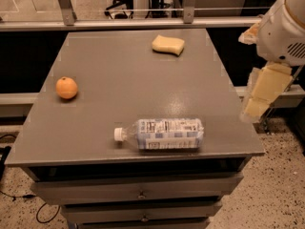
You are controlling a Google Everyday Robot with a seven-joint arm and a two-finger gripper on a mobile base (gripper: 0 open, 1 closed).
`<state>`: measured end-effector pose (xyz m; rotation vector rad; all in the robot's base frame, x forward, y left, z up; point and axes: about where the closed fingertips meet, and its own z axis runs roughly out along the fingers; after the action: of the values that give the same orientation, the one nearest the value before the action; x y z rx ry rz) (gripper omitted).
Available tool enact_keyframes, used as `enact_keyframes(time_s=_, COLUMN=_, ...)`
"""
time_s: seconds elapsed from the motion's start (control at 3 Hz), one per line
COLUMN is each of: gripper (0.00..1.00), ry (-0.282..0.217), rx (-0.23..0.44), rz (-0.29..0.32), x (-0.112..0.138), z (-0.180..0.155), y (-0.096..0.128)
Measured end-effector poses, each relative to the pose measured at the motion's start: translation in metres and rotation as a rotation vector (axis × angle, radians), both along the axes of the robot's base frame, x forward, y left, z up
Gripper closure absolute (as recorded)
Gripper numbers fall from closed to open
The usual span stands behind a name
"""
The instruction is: Move orange near sponge
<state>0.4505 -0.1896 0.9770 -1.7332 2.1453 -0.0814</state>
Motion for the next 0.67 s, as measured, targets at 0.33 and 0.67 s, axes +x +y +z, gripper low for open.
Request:
enact_keyframes(time_s=0.33, gripper=0.0, ry=-0.054, rx=0.114, rz=0.058, x=0.025, z=0.003, y=0.037)
enact_keyframes(time_s=0.67, gripper=0.0, ry=-0.072, rx=0.273, rz=0.115, x=0.046, z=0.007, y=0.088)
